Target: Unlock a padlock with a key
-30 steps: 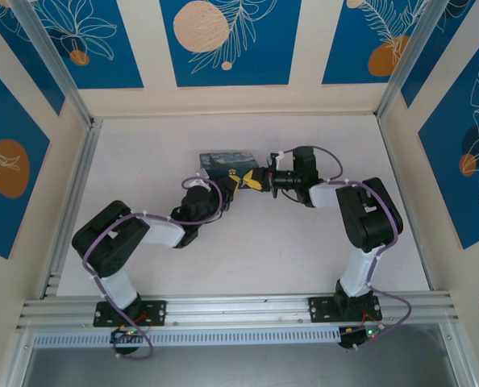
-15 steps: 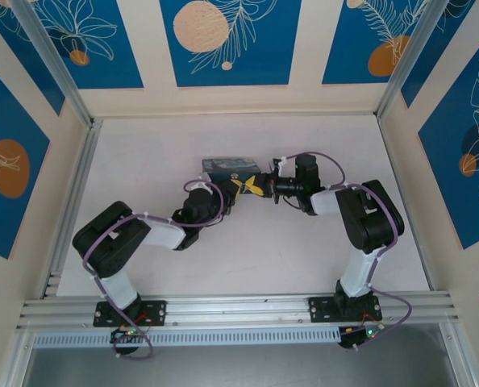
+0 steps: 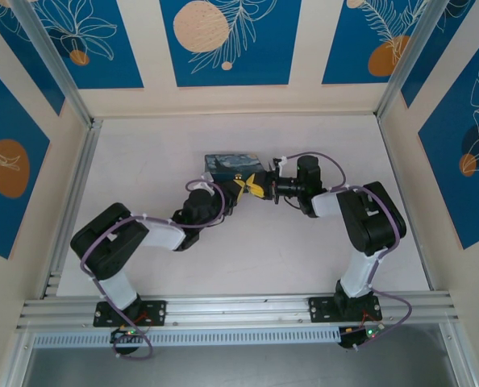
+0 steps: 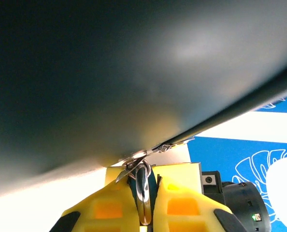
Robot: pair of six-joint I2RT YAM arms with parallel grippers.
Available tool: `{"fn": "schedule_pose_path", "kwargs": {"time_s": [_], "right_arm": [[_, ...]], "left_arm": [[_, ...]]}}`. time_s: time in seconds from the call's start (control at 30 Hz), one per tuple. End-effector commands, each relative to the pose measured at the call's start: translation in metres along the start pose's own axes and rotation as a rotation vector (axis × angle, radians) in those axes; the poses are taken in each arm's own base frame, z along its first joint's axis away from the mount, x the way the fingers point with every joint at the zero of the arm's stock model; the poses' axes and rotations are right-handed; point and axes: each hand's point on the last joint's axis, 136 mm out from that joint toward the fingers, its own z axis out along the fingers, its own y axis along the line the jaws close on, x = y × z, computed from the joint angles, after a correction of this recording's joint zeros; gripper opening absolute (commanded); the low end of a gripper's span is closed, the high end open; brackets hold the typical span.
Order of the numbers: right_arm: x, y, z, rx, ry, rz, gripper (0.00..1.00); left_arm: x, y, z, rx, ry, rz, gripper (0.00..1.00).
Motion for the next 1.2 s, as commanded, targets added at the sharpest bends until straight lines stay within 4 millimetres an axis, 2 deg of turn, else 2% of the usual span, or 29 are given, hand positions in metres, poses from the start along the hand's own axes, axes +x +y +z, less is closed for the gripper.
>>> {"fn": "schedule_pose_path", "kwargs": {"time_s": [0.0,0.23,0.47,0.67,0.93,1.03,1.17], "right_arm": [[0.001,0.015,0.002,-0.023,-0.015,-0.047,0.31],[0.000,0.014,-0.008,-0.015,-0.038,-0.042,0.50],[0.001,0.017,-0.016,-0.018,-0.052,-0.046,0.52],[0.004,0.008,-0.023,0.009,-0.065,-0.041,0.51],[0.005,-0.005,-0.029,0.102,-0.078,-0.059,0.51],[-0.007,-0.007,-0.025,0.140,-0.088,-0.077,0.51],[-0.034,-0.007,-0.015,0.175,-0.105,-0.104,0.50]], "left_arm": [[0.091,-0.093,-0.028,0.313,0.370,0.020,0.00],[0.091,-0.091,-0.029,0.307,0.367,0.023,0.00],[0.091,-0.087,-0.028,0.293,0.365,0.025,0.00],[0.087,-0.077,-0.027,0.262,0.352,0.046,0.00],[0.066,-0.028,-0.019,0.147,0.291,0.117,0.00],[0.053,-0.007,-0.014,0.107,0.259,0.133,0.00],[0.037,0.015,-0.002,0.072,0.228,0.150,0.00]]}}
